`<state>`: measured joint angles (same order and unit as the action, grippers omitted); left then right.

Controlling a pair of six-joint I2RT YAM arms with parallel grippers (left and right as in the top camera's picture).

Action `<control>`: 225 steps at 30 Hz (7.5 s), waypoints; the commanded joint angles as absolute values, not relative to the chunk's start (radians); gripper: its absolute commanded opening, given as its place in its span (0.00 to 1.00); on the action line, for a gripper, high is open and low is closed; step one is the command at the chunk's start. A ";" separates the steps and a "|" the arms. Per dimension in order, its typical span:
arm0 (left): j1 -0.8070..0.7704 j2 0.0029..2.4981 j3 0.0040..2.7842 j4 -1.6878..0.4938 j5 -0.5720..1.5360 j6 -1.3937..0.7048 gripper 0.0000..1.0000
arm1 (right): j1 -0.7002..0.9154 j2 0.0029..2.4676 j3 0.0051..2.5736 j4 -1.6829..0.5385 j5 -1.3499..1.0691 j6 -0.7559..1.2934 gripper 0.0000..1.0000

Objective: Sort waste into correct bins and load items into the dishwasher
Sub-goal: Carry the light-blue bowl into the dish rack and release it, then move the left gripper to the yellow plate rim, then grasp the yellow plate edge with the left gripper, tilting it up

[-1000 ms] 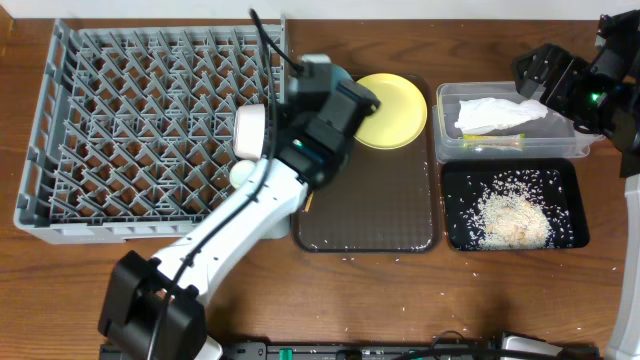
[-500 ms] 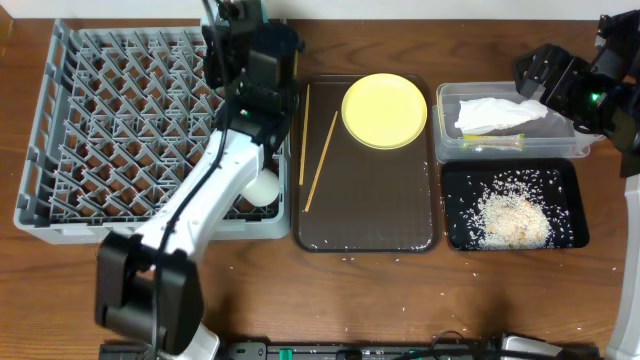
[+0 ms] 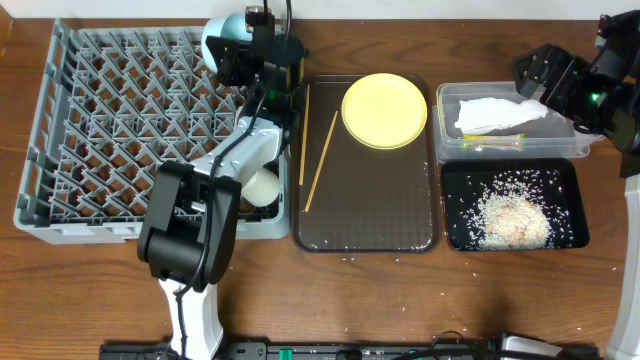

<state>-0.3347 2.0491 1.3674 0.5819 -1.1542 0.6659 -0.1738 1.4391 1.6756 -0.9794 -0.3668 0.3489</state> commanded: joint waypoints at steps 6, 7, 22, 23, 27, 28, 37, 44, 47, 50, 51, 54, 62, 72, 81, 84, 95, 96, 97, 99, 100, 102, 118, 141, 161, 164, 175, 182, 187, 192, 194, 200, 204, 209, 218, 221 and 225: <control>-0.324 2.130 1.374 0.594 -1.190 0.694 0.08 | -0.183 1.440 1.686 -0.981 -0.371 0.355 0.99; -0.324 2.136 1.374 0.600 -1.190 0.694 0.07 | -0.183 1.440 1.686 -0.981 -0.371 0.355 0.99; -0.390 2.155 1.374 0.593 -1.241 0.695 0.08 | -0.183 1.440 1.686 -0.981 -0.371 0.355 0.99; -0.399 2.155 1.374 0.591 -1.248 0.695 0.08 | -0.183 1.440 1.686 -0.981 -0.371 0.355 0.99; -0.427 2.155 1.374 0.584 -1.301 0.668 0.12 | -0.183 1.440 1.686 -0.981 -0.371 0.355 0.99; -0.432 2.155 1.374 0.584 -1.311 0.668 0.15 | -0.183 1.440 1.686 -0.981 -0.371 0.355 0.99; -0.463 2.154 1.374 0.584 -1.354 0.668 0.48 | -0.183 1.440 1.686 -0.981 -0.371 0.355 0.99; -0.468 2.155 1.374 0.575 -1.316 0.610 0.64 | -0.183 1.440 1.686 -0.981 -0.371 0.355 0.99; -0.468 2.155 1.374 0.541 -1.274 0.572 0.66 | -0.183 1.440 1.686 -0.981 -0.371 0.355 0.99; -0.468 2.155 1.374 0.490 -1.230 0.524 0.67 | -0.183 1.440 1.686 -0.981 -0.371 0.355 0.99; -0.468 2.155 1.374 0.474 -1.214 0.512 0.68 | -0.183 1.440 1.686 -0.981 -0.371 0.355 0.99; -0.466 2.154 1.374 0.474 -1.188 0.497 0.70 | -0.183 1.440 1.686 -0.981 -0.371 0.355 0.99; -0.464 2.121 1.422 0.503 -1.184 0.500 0.87 | -0.183 1.440 1.686 -0.981 -0.371 0.355 0.99; -0.495 1.966 1.443 0.343 -1.034 0.413 0.97 | -0.183 1.440 1.686 -0.981 -0.371 0.355 0.99; -0.496 1.761 1.443 -0.064 -0.674 0.058 0.97 | -0.183 1.440 1.686 -0.981 -0.371 0.355 0.99; -0.496 1.697 1.443 -0.184 -0.481 -0.079 0.93 | -0.183 1.440 1.686 -0.981 -0.371 0.355 0.99; -0.501 1.728 1.442 -0.445 0.047 -0.452 0.88 | -0.183 1.440 1.686 -0.981 -0.371 0.355 0.99; -0.504 1.744 1.442 -0.456 0.051 -0.460 0.88 | -0.183 1.440 1.686 -0.981 -0.371 0.355 0.99; -0.510 1.762 1.442 -0.464 0.055 -0.468 0.88 | -0.183 1.440 1.686 -0.981 -0.371 0.355 0.99; -0.524 1.793 1.442 -0.463 0.068 -0.470 0.88 | -0.183 1.440 1.686 -0.981 -0.371 0.355 0.99; -0.531 1.808 1.442 -0.461 0.068 -0.471 0.88 | -0.183 1.440 1.686 -0.981 -0.371 0.355 0.99; -0.547 1.832 1.442 -0.455 0.068 -0.479 0.85 | -0.183 1.440 1.686 -0.981 -0.371 0.355 0.99; -0.583 2.053 1.442 -0.348 -0.067 -0.780 0.63 | -0.183 1.440 1.686 -0.981 -0.371 0.355 0.99; -0.598 2.146 1.442 -0.199 -0.118 -0.904 0.53 | -0.183 1.440 1.686 -0.981 -0.371 0.355 0.99; -0.599 2.171 1.443 -0.245 -0.118 -0.866 0.08 | -0.183 1.440 1.686 -0.981 -0.371 0.355 0.99; -0.592 2.126 1.443 -0.263 -0.138 -0.810 0.07 | -0.183 1.440 1.686 -0.981 -0.371 0.355 0.99; -0.591 1.930 1.443 -0.363 -0.347 -0.520 0.07 | -0.183 1.440 1.686 -0.981 -0.371 0.355 0.99; -0.590 1.883 1.442 -0.368 -0.358 -0.480 0.10 | -0.183 1.440 1.686 -0.981 -0.371 0.355 0.99; -0.590 1.922 1.438 -0.372 -0.257 -0.643 0.42 | -0.183 1.440 1.686 -0.981 -0.371 0.355 0.99; -0.590 2.011 1.438 -0.324 -0.125 -0.707 0.62 | -0.183 1.440 1.686 -0.981 -0.371 0.355 0.99; -0.590 2.049 1.438 -0.300 -0.086 -0.717 0.62 | -0.183 1.440 1.686 -0.981 -0.371 0.355 0.99; -0.589 2.093 1.438 -0.282 -0.067 -0.760 0.62 | -0.183 1.440 1.686 -0.981 -0.371 0.355 0.99; -0.589 2.099 1.436 -0.282 -0.067 -0.787 0.62 | -0.183 1.440 1.686 -0.981 -0.371 0.355 0.99; -0.590 2.126 1.427 -0.282 -0.067 -0.856 0.63 | -0.183 1.440 1.686 -0.981 -0.371 0.355 0.99; -0.584 2.190 1.427 -0.233 -0.033 -0.901 0.63 | -0.183 1.440 1.686 -0.981 -0.371 0.355 0.99; -0.584 2.196 1.427 -0.227 -0.033 -0.902 0.64 | -0.183 1.440 1.686 -0.981 -0.371 0.355 0.99; -0.584 2.211 1.427 -0.227 -0.033 -0.904 0.63 | -0.183 1.440 1.686 -0.981 -0.371 0.355 0.99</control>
